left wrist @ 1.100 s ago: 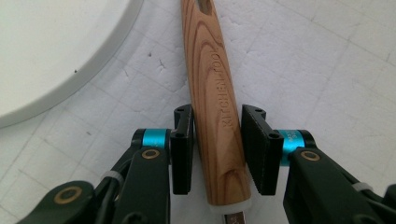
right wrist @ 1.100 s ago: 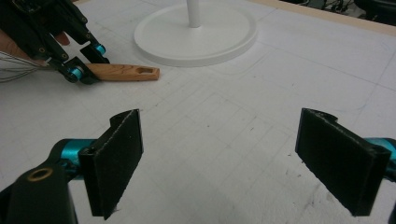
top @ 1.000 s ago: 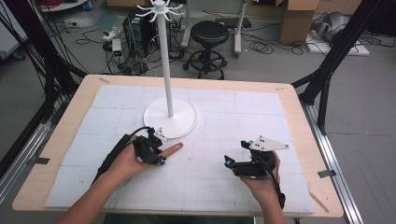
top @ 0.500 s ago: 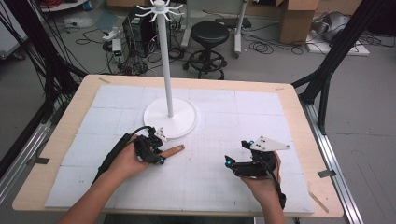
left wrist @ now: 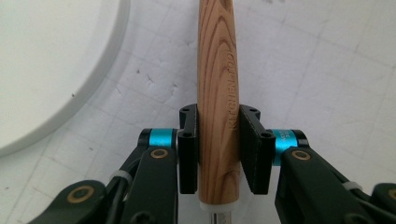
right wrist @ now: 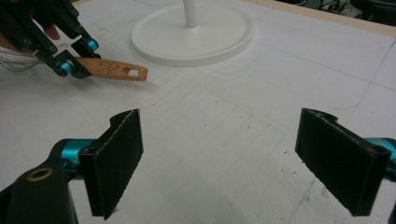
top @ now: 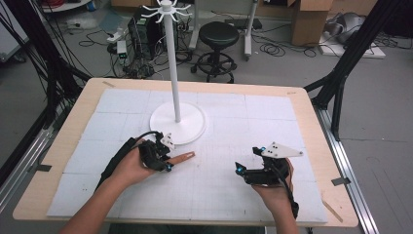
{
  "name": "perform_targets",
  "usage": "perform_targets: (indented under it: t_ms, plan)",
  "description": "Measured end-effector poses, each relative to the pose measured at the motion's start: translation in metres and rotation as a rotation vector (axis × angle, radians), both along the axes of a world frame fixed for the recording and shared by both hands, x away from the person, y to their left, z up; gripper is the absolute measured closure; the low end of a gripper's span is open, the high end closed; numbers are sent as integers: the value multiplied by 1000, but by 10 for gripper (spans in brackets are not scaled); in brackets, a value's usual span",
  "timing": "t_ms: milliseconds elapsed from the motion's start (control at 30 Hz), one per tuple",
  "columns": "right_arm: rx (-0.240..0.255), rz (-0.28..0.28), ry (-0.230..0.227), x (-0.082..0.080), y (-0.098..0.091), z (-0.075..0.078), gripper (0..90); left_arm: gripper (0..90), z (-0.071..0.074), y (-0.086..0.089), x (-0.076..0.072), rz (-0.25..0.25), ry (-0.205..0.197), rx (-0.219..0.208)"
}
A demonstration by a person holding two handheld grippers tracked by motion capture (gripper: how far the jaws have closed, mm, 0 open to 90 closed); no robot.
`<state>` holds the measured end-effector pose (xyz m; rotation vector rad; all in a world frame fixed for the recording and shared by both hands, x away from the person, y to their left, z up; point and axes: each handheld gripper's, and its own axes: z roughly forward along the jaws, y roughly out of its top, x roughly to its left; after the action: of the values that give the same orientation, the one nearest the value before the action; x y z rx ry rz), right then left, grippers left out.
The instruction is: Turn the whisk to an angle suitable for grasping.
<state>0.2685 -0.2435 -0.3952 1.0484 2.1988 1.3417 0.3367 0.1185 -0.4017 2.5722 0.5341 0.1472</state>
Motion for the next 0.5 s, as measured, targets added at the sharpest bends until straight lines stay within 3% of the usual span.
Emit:
perform_targets:
  t_ms: [267, 500]
  plan:
    - [1, 1, 1, 0, 1, 0, 137, 709, 24, 13, -2, -8, -27, -159]
    - [6, -1, -1, -1, 0, 1, 137, 709, 43, 20, -1, -13, -54, -205]
